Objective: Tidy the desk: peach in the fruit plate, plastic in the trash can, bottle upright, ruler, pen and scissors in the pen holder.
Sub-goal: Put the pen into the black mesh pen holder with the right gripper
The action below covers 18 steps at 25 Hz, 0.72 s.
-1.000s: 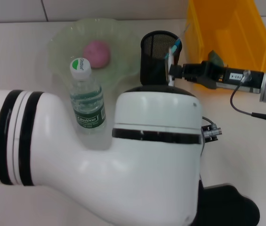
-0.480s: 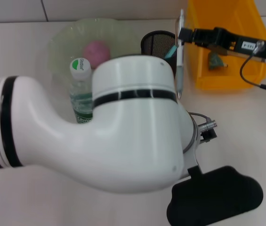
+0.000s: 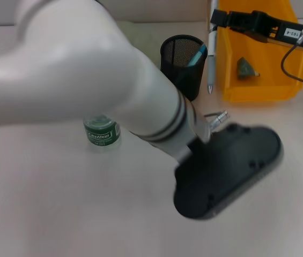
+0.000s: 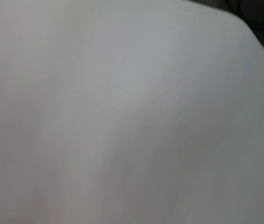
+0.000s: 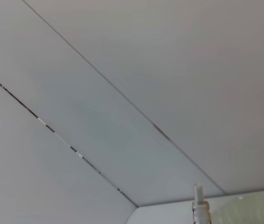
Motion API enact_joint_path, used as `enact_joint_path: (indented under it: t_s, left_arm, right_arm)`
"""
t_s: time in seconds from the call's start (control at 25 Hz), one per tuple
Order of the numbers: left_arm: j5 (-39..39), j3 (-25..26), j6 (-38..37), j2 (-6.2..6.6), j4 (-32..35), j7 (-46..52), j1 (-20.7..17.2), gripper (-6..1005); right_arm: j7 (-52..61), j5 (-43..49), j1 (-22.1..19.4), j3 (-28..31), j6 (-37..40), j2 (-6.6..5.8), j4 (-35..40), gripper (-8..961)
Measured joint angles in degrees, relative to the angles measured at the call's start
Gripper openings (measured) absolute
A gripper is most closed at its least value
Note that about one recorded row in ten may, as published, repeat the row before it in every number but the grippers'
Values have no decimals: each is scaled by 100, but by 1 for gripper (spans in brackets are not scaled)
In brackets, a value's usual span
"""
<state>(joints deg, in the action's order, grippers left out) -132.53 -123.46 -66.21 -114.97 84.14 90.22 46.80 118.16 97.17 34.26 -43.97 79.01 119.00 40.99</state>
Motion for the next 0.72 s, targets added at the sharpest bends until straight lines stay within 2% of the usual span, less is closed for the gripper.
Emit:
enact_joint_path:
  t_s: [0.16,0.36,0.52,0.56,0.6,0.72]
  left_arm:
    - [1103,930,-268,99,234,-723,-517,661]
    - [2226,2070,-610,120,353,-1410,-1237,659]
    - [3380,3155,-1191,36,77,-2110,-1781,661]
    - [3837,3763,-1619,-47,-157,-2380,-1964,661]
    - [3837,3763,-1619,-47,-157,-2380,-1964,661]
    - [4344,4807,-2291,-230,-720,-2706,-2153,663]
  right_arm:
    - [-19,-70,-103,56,-9,-5,268,125]
    - [-274,-92,-96,73,-16,-9,378,125]
    - [-585,-183,-48,63,-19,0,404,125]
    - [-749,-219,5,61,-28,3,404,125]
    - [-749,-219,5,61,-28,3,404,125]
    - [-1085,-264,110,35,-192,11,390,126]
